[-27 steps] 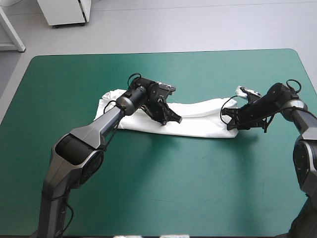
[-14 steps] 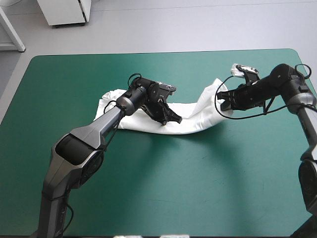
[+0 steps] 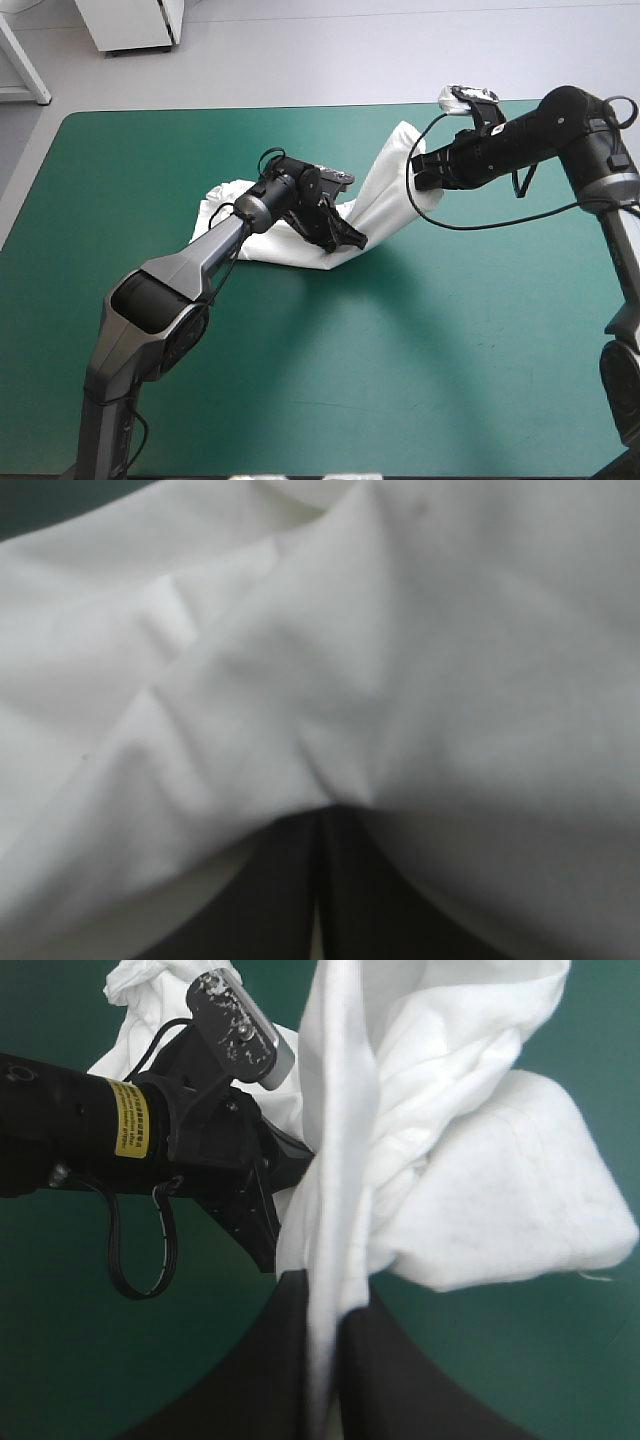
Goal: Fold the cloth
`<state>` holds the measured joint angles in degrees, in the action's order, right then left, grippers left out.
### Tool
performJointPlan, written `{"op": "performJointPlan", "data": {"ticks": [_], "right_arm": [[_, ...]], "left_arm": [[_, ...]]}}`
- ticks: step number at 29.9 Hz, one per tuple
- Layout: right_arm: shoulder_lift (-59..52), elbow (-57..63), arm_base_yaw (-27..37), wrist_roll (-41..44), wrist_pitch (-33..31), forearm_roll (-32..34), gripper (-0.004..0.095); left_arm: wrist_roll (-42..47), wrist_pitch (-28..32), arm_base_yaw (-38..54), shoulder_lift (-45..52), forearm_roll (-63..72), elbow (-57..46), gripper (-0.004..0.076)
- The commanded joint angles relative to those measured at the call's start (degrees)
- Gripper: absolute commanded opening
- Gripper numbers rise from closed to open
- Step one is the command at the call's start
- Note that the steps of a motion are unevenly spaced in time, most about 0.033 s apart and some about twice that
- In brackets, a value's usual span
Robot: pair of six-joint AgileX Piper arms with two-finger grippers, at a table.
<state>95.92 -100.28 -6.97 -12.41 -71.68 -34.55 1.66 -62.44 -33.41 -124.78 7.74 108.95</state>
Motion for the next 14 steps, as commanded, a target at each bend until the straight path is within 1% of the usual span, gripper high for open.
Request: {"op": "performJointPlan", "data": {"ticks": [1,3,6,9,14], "right_arm": [[-2.9,-2.3,-1.1,-0.4,2.2,-2.4,-0.0017],[-2.7,-2.3,-2.0,-1.0,3.4,-2.3,-0.0017],[-2.2,-2.3,-3.7,-1.0,5.7,-2.5,-0.0017],[-1.8,-2.3,-5.8,-1.0,7.6,-2.5,-0.0017],[-0.2,-2.7,-9.6,-1.2,10.9,-2.3,-0.0017]], "left_arm": [[-1.7,-4.6,-0.2,6.2,-1.3,0.8,-0.0009],[-1.7,-6.4,-0.2,9.5,-3.0,-0.7,-0.0009],[0.8,-6.7,-0.2,15.4,-8.3,-5.7,-0.0009],[3.8,-6.6,-0.2,23.2,-12.6,-14.0,-0.0009],[4.3,-6.6,1.3,36.7,-13.0,-29.0,-0.0009]]}}
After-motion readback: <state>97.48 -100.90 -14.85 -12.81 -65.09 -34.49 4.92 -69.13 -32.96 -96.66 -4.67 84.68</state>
